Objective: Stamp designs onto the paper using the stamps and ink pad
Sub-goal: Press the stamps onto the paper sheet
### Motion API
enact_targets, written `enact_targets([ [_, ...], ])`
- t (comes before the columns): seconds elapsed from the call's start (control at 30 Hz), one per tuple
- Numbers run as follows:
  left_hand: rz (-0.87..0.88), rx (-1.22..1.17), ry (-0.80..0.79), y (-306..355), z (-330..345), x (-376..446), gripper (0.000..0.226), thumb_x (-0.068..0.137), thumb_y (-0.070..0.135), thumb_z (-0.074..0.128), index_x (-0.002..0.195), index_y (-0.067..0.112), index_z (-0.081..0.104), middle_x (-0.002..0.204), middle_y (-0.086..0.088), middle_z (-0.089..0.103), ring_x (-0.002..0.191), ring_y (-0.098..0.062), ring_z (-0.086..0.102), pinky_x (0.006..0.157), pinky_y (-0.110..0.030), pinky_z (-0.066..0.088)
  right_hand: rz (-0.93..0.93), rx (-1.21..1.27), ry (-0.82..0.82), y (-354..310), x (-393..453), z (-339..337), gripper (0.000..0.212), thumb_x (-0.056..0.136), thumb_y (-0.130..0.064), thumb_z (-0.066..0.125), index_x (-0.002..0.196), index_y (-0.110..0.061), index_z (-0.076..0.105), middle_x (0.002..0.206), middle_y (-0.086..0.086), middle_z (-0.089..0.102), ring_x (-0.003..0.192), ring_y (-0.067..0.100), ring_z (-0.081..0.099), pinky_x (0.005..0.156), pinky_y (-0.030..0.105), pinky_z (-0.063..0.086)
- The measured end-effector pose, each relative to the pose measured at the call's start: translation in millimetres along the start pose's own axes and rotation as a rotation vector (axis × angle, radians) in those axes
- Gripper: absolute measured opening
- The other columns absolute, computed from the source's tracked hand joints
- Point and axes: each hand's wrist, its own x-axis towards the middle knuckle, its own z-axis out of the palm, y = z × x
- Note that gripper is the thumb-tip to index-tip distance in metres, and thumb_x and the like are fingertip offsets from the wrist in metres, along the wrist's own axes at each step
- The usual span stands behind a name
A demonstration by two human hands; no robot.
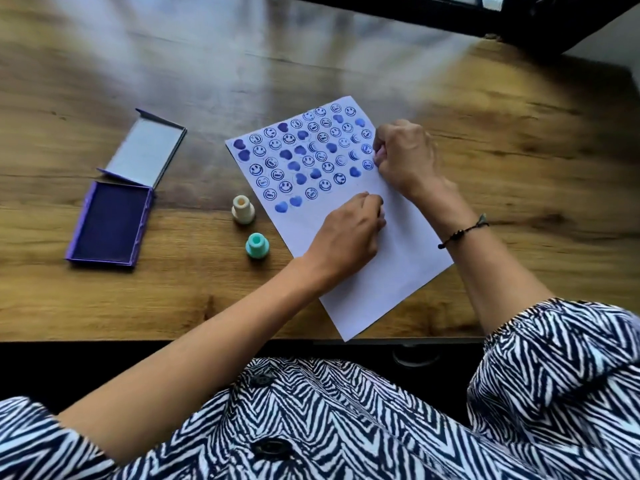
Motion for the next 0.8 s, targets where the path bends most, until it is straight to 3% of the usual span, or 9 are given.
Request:
enact_targets([
  [0.27,0.018,-0.020,0.032,-2,3,-1,0.013,0.086,0.003,0.042,0.092,-0.004,0.050,0.092,-0.024,0.057,0.085,-0.036,0.053,0.060,-0.024,0.022,-0.059,0.010,-0.033,4,4,1,0.017,0.076,-0.003,0.046,0.085,-0.006,0.061,0.092,0.022,0.060,0.080,0.042,0.058,0.067,0.042,0.050],
  [0.47,0.021,-0.022,0.042,-1,4,-1,0.014,0.087,0.002,0.042,0.093,-0.006,0.051,0.094,-0.026,0.058,0.097,-0.037,0.054,0.073,-0.032,0.030,-0.068,0.045,-0.043,7,6,2,0.017,0.075,-0.003,0.047,0.082,-0.009,0.060,0.092,0.020,0.060,0.079,0.040,0.059,0.066,0.040,0.048],
  [0.67,0.031,-0.016,0.038,1,6,-1,0.015,0.088,0.004,0.040,0.093,-0.005,0.051,0.092,-0.026,0.058,0.090,-0.037,0.054,0.066,-0.031,0.027,-0.058,0.037,-0.042,5,2,-1,0.017,0.077,-0.003,0.046,0.084,-0.008,0.060,0.093,0.020,0.059,0.081,0.040,0.058,0.066,0.040,0.048],
  [0.8,0.016,-0.004,0.027,-1,7,0,0.017,0.090,0.008,0.037,0.097,-0.003,0.049,0.098,-0.023,0.056,0.088,-0.037,0.052,0.060,-0.022,0.018,-0.023,0.073,-0.101,4,3,-12,0.022,0.077,-0.003,0.045,0.086,-0.008,0.064,0.097,0.019,0.064,0.088,0.038,0.060,0.074,0.039,0.050],
])
